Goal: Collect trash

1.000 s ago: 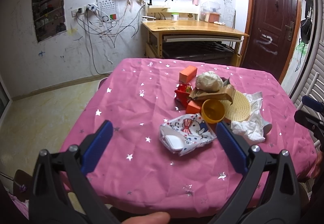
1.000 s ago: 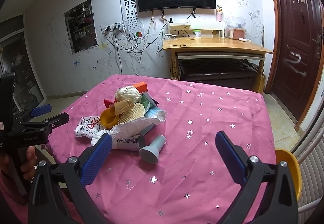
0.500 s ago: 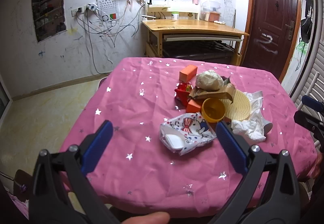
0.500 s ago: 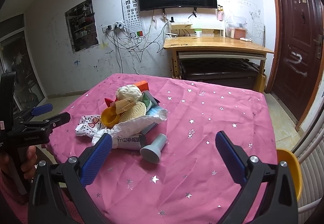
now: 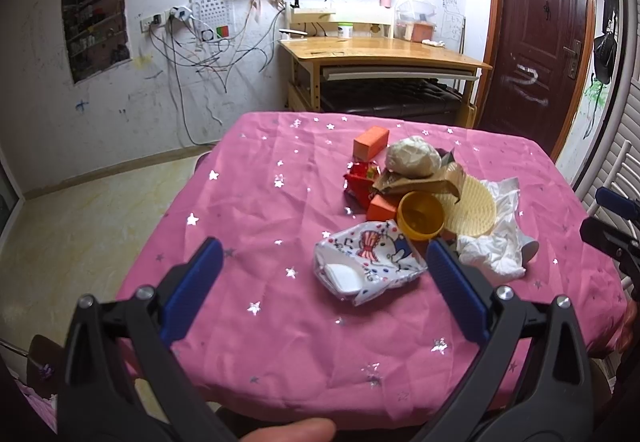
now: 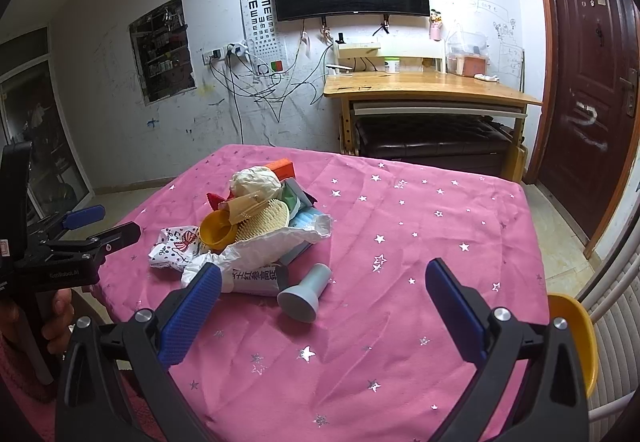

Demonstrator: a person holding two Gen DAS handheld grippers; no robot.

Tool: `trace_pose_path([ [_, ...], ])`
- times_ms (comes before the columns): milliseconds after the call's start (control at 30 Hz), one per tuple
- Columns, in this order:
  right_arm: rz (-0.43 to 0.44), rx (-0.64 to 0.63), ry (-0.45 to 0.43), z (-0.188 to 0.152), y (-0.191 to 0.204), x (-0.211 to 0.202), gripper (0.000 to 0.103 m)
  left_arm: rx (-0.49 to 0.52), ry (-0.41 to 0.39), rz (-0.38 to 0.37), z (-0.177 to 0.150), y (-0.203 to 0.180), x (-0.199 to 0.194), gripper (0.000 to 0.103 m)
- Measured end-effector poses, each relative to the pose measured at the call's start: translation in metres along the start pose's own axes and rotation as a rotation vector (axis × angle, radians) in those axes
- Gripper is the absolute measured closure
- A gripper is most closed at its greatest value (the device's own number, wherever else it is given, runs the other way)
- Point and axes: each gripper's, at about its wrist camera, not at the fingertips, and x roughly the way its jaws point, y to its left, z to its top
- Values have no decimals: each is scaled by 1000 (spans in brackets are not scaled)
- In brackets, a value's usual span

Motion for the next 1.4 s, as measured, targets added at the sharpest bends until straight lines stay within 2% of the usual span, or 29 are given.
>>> trace_pose_path([
  [767,16,-12,19,-2,1,4,7,5,16,-9,-7,0,8,5],
  [967,25,-96,82,-12,13,17,7,105,56,-87,-10,-7,28,5],
  [1033,25,-105,102,-15,13,24,7,137,76,-92,-10,-9,35,5],
  [1267,49,-59,155,-23,0,48,8,236,162,-114,-3,-14,73,5],
  [1367,54,-51,166,-23,-1,58,12,271,198,-159,-1,-13,84,6],
  [1400,54,-53,171,-23,0,60,18,282,209,-182,0,-13,87,8],
])
